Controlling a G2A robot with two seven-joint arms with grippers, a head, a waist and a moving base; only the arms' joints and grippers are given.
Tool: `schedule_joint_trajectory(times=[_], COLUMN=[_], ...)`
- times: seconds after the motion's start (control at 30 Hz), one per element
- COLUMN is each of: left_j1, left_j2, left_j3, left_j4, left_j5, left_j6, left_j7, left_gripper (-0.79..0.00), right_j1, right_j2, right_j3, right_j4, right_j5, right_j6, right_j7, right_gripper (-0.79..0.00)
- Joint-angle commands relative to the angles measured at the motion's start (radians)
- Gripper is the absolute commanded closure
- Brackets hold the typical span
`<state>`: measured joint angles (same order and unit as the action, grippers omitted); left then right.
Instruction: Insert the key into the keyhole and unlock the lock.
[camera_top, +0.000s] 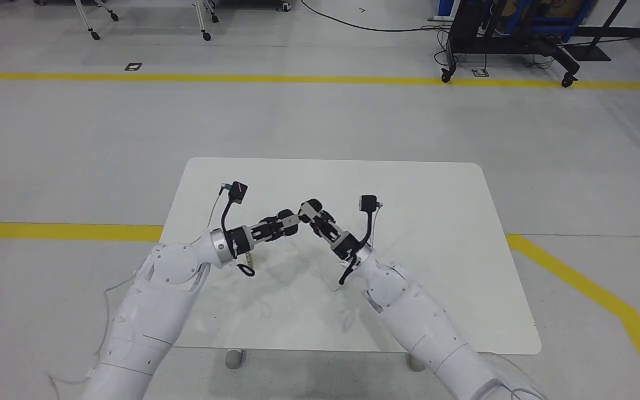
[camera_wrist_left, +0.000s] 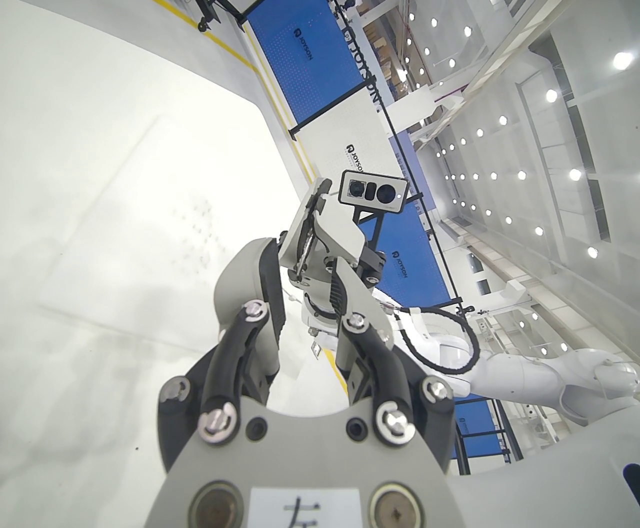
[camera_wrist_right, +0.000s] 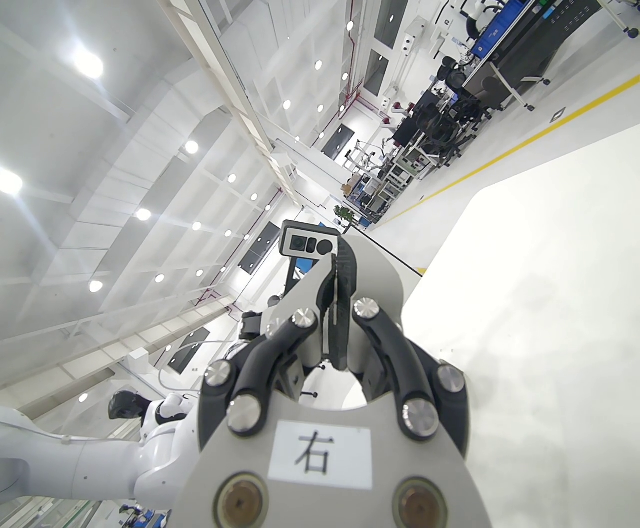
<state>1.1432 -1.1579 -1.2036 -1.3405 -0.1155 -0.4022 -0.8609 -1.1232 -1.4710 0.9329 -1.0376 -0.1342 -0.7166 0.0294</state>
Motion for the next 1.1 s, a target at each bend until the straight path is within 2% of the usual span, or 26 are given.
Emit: schedule_joint_trajectory(times=[0.0, 0.1, 0.13, 0.53, 0.63, 0.7, 0.9, 0.93, 0.97, 1.0, 1.03, 1.07], left_j1=[-0.002, -0.004, -0.005, -0.009, -0.010, -0.009, -0.007, -0.006, -0.006, -0.005, -0.005, -0.004], left_j2=[0.000, 0.001, 0.001, 0.003, 0.004, 0.005, 0.008, 0.008, 0.009, 0.009, 0.010, 0.012], left_j3=[0.002, 0.005, 0.005, 0.009, 0.010, 0.010, 0.006, 0.005, 0.005, 0.003, 0.001, -0.002], left_j4=[0.002, 0.005, 0.006, 0.012, 0.011, 0.011, 0.008, 0.008, 0.006, 0.005, 0.003, 0.000], left_j5=[-0.002, -0.006, -0.006, -0.012, -0.015, -0.018, -0.028, -0.029, -0.030, -0.032, -0.032, -0.028], left_j6=[0.001, 0.002, 0.002, 0.015, 0.012, 0.009, 0.004, 0.004, 0.004, 0.002, 0.002, 0.003], left_j7=[0.000, -0.001, -0.001, 0.006, 0.002, 0.000, -0.007, -0.007, -0.008, -0.009, -0.010, -0.012], left_gripper=[-0.123, -0.012, 0.000, 0.000, 0.000, 0.000, 0.000, 0.000, 0.000, 0.000, 0.000, 0.000], right_j1=[0.000, -0.001, -0.001, -0.008, -0.010, -0.011, -0.015, -0.015, -0.016, -0.016, -0.017, -0.017], right_j2=[-0.001, -0.003, -0.003, -0.008, -0.009, -0.010, -0.010, -0.011, -0.010, -0.010, -0.010, -0.010], right_j3=[0.001, 0.003, 0.004, 0.012, 0.015, 0.017, 0.025, 0.027, 0.029, 0.032, 0.036, 0.036], right_j4=[0.000, 0.001, 0.001, -0.001, -0.002, -0.004, -0.007, -0.008, -0.009, -0.009, -0.011, -0.011], right_j5=[-0.003, -0.009, -0.012, -0.040, -0.041, -0.041, -0.049, -0.049, -0.050, -0.049, -0.045, -0.045], right_j6=[0.000, 0.003, 0.005, 0.007, 0.007, 0.005, 0.002, 0.001, 0.001, 0.000, -0.001, -0.001], right_j7=[0.001, -0.003, -0.004, -0.010, -0.008, -0.006, -0.007, -0.008, -0.007, -0.007, -0.011, -0.011], right_gripper=[0.000, 0.000, 0.000, 0.000, -0.077, -0.163, -0.212, -0.252, -0.342, -0.745, -0.785, -0.785])
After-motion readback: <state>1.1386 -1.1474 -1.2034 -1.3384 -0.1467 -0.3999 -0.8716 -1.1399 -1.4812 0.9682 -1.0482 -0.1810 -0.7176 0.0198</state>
